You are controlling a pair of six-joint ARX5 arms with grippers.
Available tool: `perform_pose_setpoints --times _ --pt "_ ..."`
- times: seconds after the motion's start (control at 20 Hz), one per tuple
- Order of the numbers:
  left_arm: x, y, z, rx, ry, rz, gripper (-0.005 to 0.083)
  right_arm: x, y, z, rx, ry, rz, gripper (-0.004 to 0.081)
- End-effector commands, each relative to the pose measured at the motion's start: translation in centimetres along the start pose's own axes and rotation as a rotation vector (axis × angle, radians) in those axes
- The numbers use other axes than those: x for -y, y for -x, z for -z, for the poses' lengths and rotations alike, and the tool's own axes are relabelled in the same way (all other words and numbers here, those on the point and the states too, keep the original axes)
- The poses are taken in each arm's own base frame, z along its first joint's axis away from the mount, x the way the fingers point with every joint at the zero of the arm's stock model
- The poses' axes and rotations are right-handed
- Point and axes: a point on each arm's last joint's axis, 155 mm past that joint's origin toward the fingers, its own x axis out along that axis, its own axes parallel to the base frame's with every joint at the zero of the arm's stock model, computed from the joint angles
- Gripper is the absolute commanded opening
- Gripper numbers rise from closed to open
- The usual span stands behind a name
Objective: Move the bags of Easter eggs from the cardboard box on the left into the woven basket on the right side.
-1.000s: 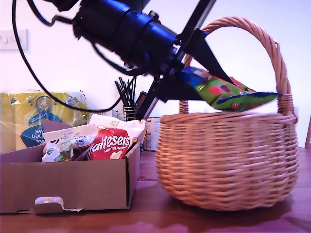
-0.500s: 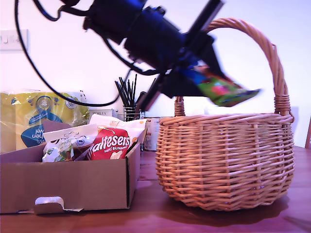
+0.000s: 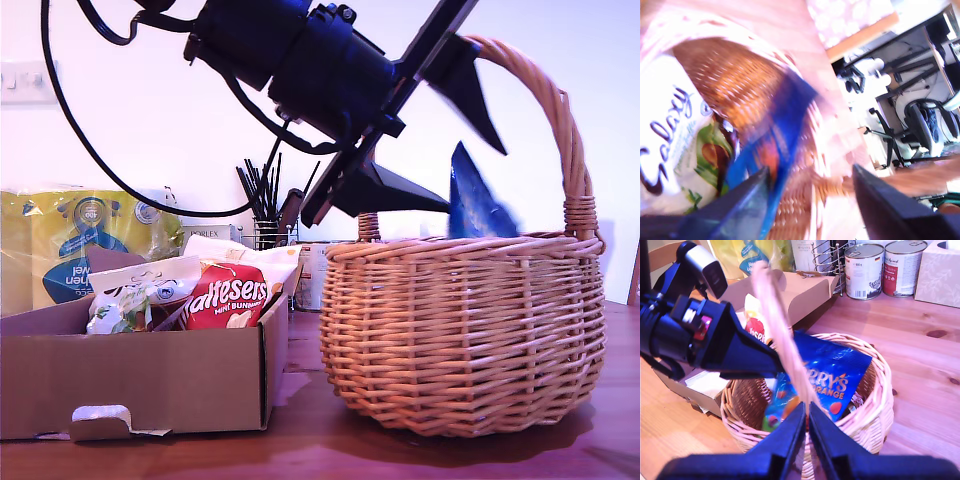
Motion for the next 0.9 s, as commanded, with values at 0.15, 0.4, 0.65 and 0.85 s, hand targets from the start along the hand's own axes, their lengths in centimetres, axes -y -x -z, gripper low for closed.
perform_pose_setpoints --times 0.15,0.4,0.65,0.85 --pt "0.2 0.2 1.4 -0.083 -0.022 0.042 0.0025 -0.3 0.3 -0.8 0.021 0.019 -0.007 -0.0012" --pt "-1.2 2.0 0.6 -0.093 -0.112 -0.019 0.0021 -0.4 0.4 -0.9 0.020 0.018 -0.014 -0.0012" --pt "-2.2 5.4 -1.9 -0.039 -0.224 -0.104 0.0021 -0.5 0.4 -0.8 0.019 0.017 -0.014 -0.0012" --pt "-2.2 6.2 -1.5 -0.069 -0.256 -0.103 0.0185 -0.5 0.4 -0.9 0.020 0.018 -0.014 -0.0012"
